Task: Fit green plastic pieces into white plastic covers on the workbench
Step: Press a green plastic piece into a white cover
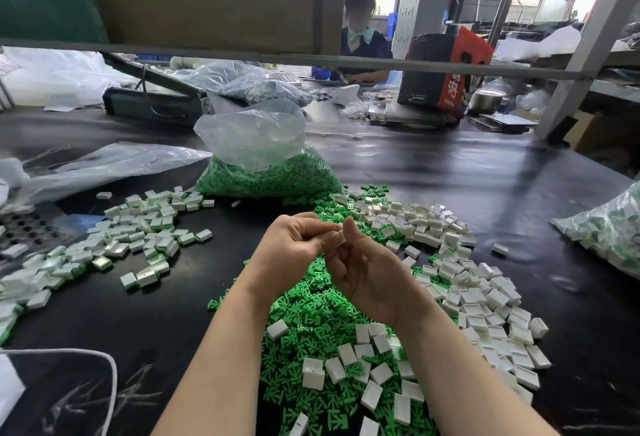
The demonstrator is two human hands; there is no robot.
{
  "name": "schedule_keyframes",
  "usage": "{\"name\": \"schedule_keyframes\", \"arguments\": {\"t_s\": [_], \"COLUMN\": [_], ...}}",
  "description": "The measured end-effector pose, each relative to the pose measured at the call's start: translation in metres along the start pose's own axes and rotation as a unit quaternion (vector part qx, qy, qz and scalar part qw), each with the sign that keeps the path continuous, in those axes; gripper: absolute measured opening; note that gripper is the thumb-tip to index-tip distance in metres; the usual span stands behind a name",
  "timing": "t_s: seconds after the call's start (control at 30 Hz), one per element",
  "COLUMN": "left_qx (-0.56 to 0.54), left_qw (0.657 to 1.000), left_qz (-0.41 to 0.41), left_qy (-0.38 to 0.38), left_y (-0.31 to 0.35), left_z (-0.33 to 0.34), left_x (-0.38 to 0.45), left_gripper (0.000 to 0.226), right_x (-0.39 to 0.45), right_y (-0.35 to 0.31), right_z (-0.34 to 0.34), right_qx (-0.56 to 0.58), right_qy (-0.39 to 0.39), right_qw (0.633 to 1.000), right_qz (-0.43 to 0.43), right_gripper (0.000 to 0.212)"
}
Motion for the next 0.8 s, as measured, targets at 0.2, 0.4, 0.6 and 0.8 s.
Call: {"name": "schedule_keyframes", "arguments": {"t_s": [0.2, 0.4, 0.6, 0.8], "left_qx": [-0.040, -0.029, -0.023, -0.016], "left_qw": [0.999, 0.999, 0.999, 0.998], "left_qz": [-0.023, -0.044, -0.049, -0.058], "left_qy": [0.000, -0.006, -0.001, 0.019], "left_y": [0.0000, -0.0013, -0.0016, -0.0065], "left_z": [0.0012, 0.0026, 0.0059, 0.0067], "left_x": [-0.0027, -0.0040, -0.0048, -0.0034], "left_gripper": [0.010, 0.007, 0.017, 0.018], "right_x": [-0.0009, 0.0007, -0.0001, -0.0014], "right_y": [-0.0004, -0.0015, -0.0067, -0.0091], "right_z": [0.0007, -0.0023, -0.0055, -0.0036], "right_qx": [-0.004, -0.081, -0.243, -0.259], "right_qy": [-0.040, -0.039, -0.002, 0.007], "right_qw": [0.999, 0.996, 0.968, 0.961], "right_qz": [0.005, -0.019, -0.064, -0.095], "right_gripper": [0.045, 0.037, 0.035, 0.025]}}
Point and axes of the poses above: each hand's wrist, its own x-axis towards the middle knuckle, its own z-axis out of the palm, y = z × x, the point moved 6 cm from there along x, towards the middle knuckle, and after that the axes turned 13 degrees about -x, right-handed, at the moved point
